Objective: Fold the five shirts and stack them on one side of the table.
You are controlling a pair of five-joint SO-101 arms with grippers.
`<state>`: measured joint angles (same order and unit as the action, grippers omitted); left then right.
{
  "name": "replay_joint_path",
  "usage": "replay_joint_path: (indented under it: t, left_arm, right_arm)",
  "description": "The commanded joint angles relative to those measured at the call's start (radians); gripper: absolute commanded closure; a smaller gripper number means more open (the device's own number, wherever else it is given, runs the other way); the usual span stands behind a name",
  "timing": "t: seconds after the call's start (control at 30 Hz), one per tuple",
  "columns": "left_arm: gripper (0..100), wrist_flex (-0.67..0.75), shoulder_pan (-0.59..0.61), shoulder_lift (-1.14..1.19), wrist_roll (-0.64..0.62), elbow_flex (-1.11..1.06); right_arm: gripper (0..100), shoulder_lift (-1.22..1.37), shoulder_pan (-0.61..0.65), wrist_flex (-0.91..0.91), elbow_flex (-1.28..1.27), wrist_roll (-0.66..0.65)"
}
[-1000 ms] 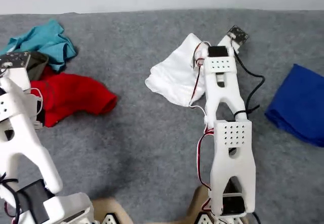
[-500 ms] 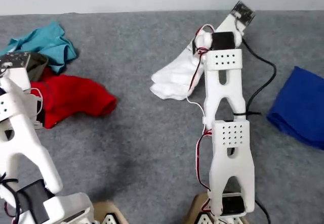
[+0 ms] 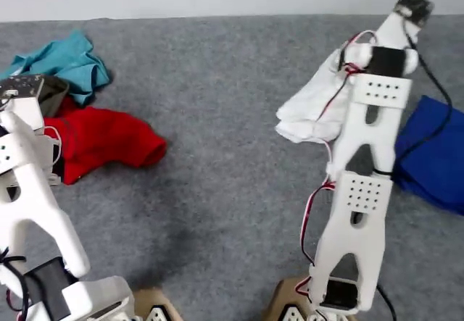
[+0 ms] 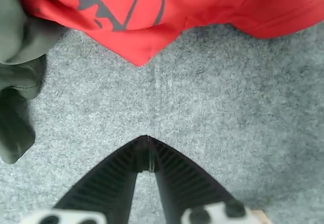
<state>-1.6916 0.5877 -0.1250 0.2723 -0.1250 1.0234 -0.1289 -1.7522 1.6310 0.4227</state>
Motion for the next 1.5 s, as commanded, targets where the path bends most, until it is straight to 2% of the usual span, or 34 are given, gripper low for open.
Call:
replay_joint_path:
  t: [0.0,0.37,0.7,1.0,1.27,1.47]
  left_arm:
    - [100,-0.009,-0.008,-0.048,0.002,0.008]
    - [100,-0.009,-0.009,-0.048,0.0,0.008]
    - [100,-0.005,-0.02,-0.044,0.0,0.005]
    - [100,-0.005,-0.11,-0.048,-0.002,0.002]
    - [100,-0.003,-0.112,-0.04,-0.002,0.005]
    - [100,-0.003,-0.112,-0.04,-0.002,0.005]
  right_arm:
    - [99.1,-0.104,-0.064,-0.036,0.048,-0.095]
    - [99.1,-0.127,-0.243,-0.035,0.048,-0.308]
    - [99.1,-0.13,-0.375,-0.013,0.048,-0.359]
    - [99.1,-0.131,-0.441,-0.013,0.049,-0.387]
    - [99.1,-0.113,-0.499,-0.008,0.037,-0.411]
    - [99.1,-0.027,-0.555,0.082,0.023,-0.465]
